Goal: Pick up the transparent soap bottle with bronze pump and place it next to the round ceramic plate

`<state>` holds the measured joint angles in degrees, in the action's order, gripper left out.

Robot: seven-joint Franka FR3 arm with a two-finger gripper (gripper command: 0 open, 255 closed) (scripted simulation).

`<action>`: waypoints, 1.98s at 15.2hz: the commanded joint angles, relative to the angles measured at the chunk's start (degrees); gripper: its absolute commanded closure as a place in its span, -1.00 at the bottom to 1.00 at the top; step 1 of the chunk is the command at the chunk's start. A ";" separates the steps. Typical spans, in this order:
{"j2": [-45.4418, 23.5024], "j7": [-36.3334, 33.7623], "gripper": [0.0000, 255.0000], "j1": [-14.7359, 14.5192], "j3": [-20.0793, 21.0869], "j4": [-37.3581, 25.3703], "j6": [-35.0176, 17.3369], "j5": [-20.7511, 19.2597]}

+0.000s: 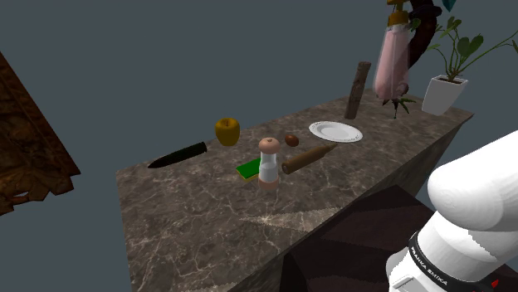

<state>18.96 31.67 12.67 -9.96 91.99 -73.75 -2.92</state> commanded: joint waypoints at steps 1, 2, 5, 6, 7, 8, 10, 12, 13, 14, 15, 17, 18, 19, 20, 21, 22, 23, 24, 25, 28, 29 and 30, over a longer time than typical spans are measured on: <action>1.10 -0.09 1.00 0.05 0.04 2.78 -1.75 -0.14; 1.55 -0.15 1.00 0.07 0.07 4.05 -2.57 -0.19; 2.81 -0.31 1.00 0.14 0.12 7.71 -4.99 -0.35; 3.20 -0.36 1.00 0.16 0.13 8.89 -5.78 -0.40; 3.57 -0.40 1.00 0.18 0.14 10.05 -6.57 -0.45; 3.93 -0.45 1.00 0.21 0.14 11.19 -7.35 -0.50; 4.61 -0.53 1.00 0.25 0.15 13.42 -8.91 -0.59; 5.23 -0.60 1.00 0.30 0.14 15.58 -10.45 -0.68; 5.52 -0.64 1.00 0.33 0.14 16.64 -11.21 -0.72; 5.80 -0.67 1.00 0.35 0.13 17.68 -11.98 -0.77; 6.07 -0.70 1.00 0.37 0.12 18.70 -12.74 -0.81; 6.57 -0.76 1.00 0.42 0.09 20.71 -14.25 -0.89; 6.80 -0.78 1.00 0.45 0.08 21.69 -15.01 -0.93; 7.01 -0.81 1.00 0.47 0.06 22.66 -15.76 -0.97; 7.22 -0.83 1.00 0.50 0.04 23.62 -16.52 -1.01; 7.41 -0.86 1.00 0.52 0.02 24.57 -17.27 -1.05; 7.59 -0.88 1.00 0.55 -0.01 25.50 -18.02 -1.09; 7.76 -0.90 1.00 0.57 -0.03 26.42 -18.77 -1.13; 7.91 -0.92 1.00 0.59 -0.06 27.32 -19.53 -1.17; 8.06 -0.94 1.00 0.62 -0.09 28.22 -20.28 -1.21; 8.42 -0.98 1.00 0.69 -0.18 30.84 -22.54 -1.32; 8.51 -1.00 1.00 0.71 -0.22 31.69 -23.30 -1.36; 8.60 -1.01 1.00 0.73 -0.25 32.53 -24.05 -1.40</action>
<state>27.50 30.70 13.39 -10.19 123.67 -96.95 -4.30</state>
